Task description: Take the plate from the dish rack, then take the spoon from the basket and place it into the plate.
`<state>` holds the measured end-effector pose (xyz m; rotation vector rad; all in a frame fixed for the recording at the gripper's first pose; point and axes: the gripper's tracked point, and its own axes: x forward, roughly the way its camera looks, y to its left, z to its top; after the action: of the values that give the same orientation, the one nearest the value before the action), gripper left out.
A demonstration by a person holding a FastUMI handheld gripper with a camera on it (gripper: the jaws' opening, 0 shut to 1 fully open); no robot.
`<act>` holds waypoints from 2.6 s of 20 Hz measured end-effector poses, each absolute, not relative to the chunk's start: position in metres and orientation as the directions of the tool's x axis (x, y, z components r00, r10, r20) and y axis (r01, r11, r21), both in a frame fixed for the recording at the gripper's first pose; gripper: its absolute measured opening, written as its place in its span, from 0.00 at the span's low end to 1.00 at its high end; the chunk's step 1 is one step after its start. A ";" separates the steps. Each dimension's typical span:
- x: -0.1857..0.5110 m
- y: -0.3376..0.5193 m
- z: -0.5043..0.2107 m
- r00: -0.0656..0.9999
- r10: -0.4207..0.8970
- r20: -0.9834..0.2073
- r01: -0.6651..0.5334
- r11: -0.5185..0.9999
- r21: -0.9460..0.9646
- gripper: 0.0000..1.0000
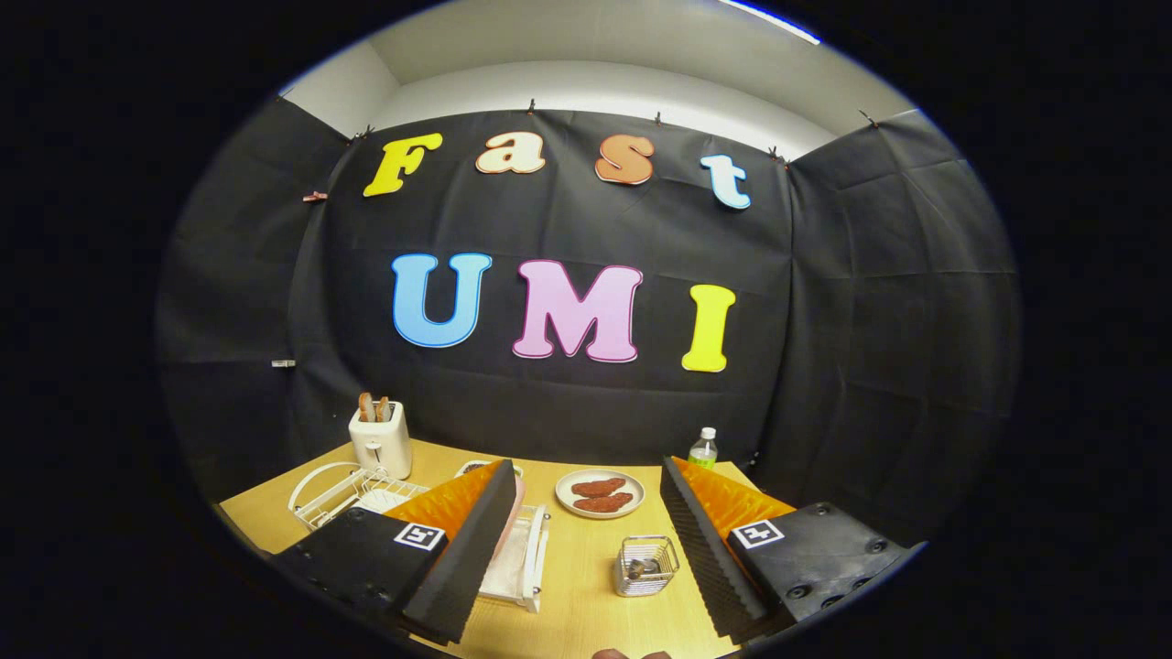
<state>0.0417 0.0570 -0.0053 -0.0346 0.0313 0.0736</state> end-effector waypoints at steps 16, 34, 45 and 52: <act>0.163 0.133 -0.086 0.941 0.022 -0.337 -0.028 1.000 -0.013 0.93; 0.193 0.150 -0.185 0.768 -0.089 -0.634 0.092 0.995 -0.028 0.27; 0.195 0.180 -0.145 0.874 -0.137 -0.466 0.013 0.966 -0.259 0.26; 0.191 0.149 -0.135 0.873 -0.171 -0.456 0.045 0.961 -0.272 0.24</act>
<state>0.1910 0.1487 -0.1352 -0.2585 0.4976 -0.1142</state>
